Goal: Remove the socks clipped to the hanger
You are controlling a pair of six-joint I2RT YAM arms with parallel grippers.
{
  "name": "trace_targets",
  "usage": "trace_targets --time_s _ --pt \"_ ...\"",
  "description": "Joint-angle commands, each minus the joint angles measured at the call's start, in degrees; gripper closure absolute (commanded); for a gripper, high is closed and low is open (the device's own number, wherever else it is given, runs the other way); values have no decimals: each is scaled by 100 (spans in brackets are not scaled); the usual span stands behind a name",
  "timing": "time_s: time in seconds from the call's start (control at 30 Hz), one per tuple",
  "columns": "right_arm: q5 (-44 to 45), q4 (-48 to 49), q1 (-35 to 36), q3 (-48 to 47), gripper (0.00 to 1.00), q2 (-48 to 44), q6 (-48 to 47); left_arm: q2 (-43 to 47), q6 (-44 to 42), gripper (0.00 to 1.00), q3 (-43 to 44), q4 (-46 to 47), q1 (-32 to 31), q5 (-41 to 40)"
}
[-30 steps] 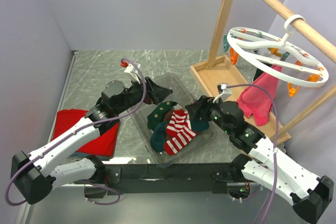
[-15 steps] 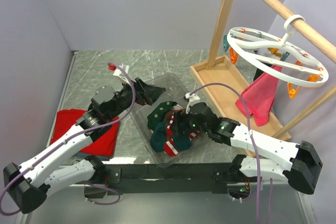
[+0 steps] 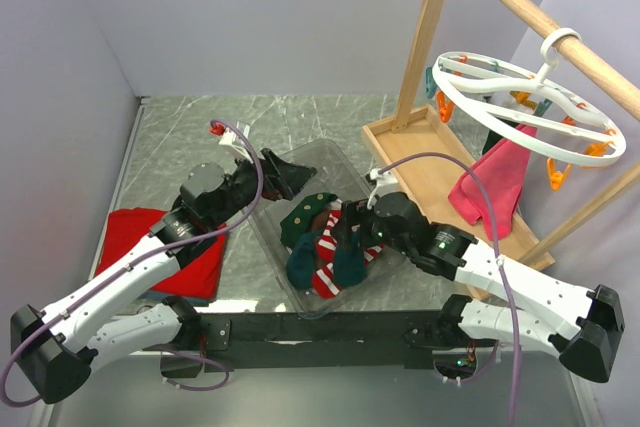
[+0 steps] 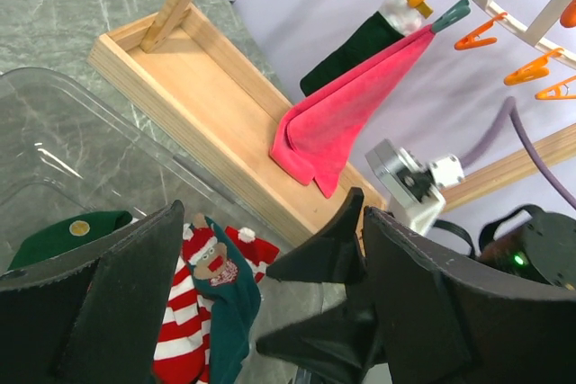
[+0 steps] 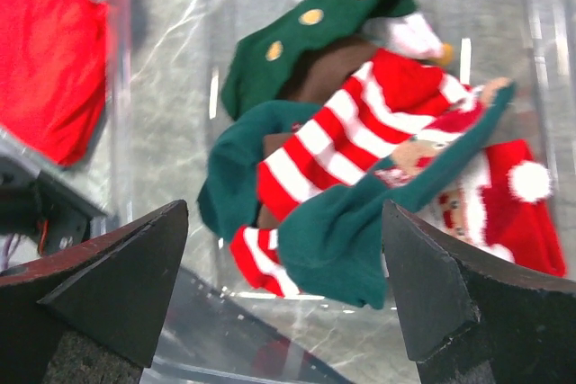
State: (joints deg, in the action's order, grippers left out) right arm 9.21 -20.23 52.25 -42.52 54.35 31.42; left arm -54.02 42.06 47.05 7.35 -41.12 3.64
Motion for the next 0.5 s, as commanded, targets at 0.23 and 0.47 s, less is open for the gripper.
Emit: trace_targets --time_s 0.23,0.47 --pt "2987 658 -30 542 1 -731 637 260 -49 14 -187 99 -19 -83" --pt "3763 2487 -2006 1510 6 -1120 585 138 21 14 -345 345 -18 180"
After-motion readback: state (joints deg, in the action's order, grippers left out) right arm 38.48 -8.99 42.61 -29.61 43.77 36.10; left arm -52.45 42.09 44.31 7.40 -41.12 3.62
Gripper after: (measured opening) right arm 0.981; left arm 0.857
